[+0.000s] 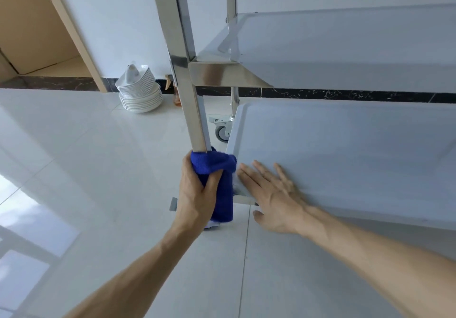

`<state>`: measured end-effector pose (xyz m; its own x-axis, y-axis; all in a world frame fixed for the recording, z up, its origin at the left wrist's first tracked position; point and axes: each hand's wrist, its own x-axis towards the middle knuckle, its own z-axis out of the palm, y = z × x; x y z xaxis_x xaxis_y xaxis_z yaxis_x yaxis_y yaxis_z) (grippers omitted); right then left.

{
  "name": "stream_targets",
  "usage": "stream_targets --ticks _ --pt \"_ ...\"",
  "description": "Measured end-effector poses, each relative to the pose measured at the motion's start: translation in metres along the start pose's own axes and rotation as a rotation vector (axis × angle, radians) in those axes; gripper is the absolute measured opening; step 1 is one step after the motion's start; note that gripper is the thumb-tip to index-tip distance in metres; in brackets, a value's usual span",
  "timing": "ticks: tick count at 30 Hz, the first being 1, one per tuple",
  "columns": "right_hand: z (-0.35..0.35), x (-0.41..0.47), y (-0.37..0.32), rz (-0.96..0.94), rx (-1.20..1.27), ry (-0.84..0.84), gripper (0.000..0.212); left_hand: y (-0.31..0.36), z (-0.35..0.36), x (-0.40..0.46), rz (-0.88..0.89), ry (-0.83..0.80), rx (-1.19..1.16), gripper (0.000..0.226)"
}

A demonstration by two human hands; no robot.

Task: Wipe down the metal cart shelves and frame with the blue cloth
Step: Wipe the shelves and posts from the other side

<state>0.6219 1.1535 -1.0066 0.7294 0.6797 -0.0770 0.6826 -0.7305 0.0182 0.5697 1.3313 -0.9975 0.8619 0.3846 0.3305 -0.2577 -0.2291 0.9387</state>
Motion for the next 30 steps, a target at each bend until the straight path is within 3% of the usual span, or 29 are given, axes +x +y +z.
stream_targets --ticks 8,12,19,22,27,30 --pt "0.000 0.001 0.001 -0.021 -0.028 -0.010 0.092 0.088 0.001 0.049 0.292 0.217 0.043 0.028" --pt "-0.001 0.001 0.001 -0.025 -0.013 -0.004 0.092 0.062 0.003 0.035 0.216 0.170 0.094 0.030" --pt "-0.015 0.004 0.008 -0.022 0.173 -0.103 0.091 0.012 -0.019 -0.007 0.004 -0.136 0.256 0.026" --pt "-0.032 0.001 0.018 -0.017 0.323 -0.092 0.083 0.027 -0.027 -0.016 0.051 -0.139 0.293 0.050" --pt "-0.049 -0.027 0.028 0.028 0.465 0.056 0.053 0.045 -0.046 -0.027 -0.013 0.011 0.279 0.018" --pt "-0.057 -0.056 0.033 -0.009 0.458 0.142 0.041 0.063 -0.052 -0.039 0.034 0.036 0.267 0.027"
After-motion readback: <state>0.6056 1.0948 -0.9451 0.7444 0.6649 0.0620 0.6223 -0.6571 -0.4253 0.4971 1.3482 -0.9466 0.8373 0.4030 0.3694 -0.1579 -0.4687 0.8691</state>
